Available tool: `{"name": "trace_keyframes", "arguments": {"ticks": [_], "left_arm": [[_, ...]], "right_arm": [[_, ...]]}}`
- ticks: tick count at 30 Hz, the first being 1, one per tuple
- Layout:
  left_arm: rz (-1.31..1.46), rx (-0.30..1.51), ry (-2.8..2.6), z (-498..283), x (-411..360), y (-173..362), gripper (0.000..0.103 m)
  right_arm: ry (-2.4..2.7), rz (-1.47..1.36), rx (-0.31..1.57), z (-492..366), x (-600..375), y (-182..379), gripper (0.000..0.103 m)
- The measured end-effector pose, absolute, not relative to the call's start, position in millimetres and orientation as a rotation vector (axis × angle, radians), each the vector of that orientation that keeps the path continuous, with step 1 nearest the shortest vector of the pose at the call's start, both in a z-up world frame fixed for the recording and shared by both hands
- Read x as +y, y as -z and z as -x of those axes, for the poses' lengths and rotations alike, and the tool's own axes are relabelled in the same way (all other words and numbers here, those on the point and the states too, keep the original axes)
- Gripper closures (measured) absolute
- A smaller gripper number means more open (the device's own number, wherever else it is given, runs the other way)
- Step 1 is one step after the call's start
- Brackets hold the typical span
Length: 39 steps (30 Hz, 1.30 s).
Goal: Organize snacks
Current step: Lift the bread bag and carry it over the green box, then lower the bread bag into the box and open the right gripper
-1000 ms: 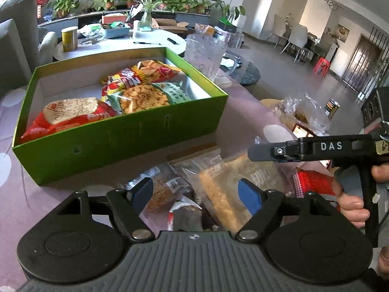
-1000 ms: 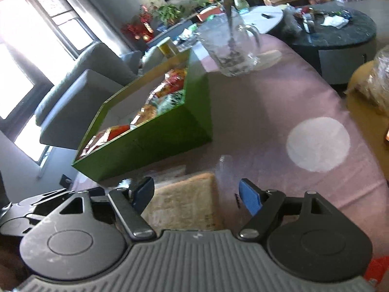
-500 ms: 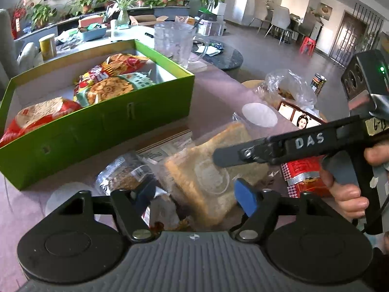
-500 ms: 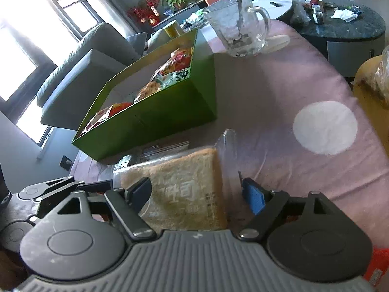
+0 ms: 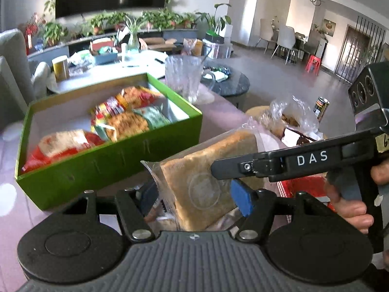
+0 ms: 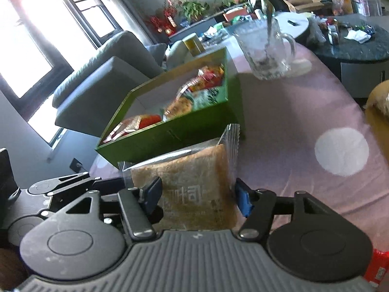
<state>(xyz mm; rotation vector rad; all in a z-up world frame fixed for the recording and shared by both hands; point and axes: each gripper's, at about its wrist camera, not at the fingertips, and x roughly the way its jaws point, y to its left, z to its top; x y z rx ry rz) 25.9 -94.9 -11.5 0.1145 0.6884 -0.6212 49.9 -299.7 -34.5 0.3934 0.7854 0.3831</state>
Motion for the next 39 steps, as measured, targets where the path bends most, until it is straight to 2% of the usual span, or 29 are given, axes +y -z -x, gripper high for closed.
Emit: {"name": "trace_keyframes", "arguments": {"ticks": [21,31,39], "left_arm": [[-0.124,0.575,0.494,-49.8,-60.9,-19.2,0.041],[-0.139,0.513,0.406,-88.8,-36.5,-37.2,0.039],[-0.138,0.527,0.361,-138.1,-18.1,-30.7,0.037]], "right_arm": [[-0.472,-0.390,0.722,-89.7,-261.5,6.1,0.049],[-0.522,-0.406,0.672,-126.7,-232.9,-14.2,0.049],[-0.525,-0.416,0.675,-162.0,-209.6,-13.8,0.049]]}}
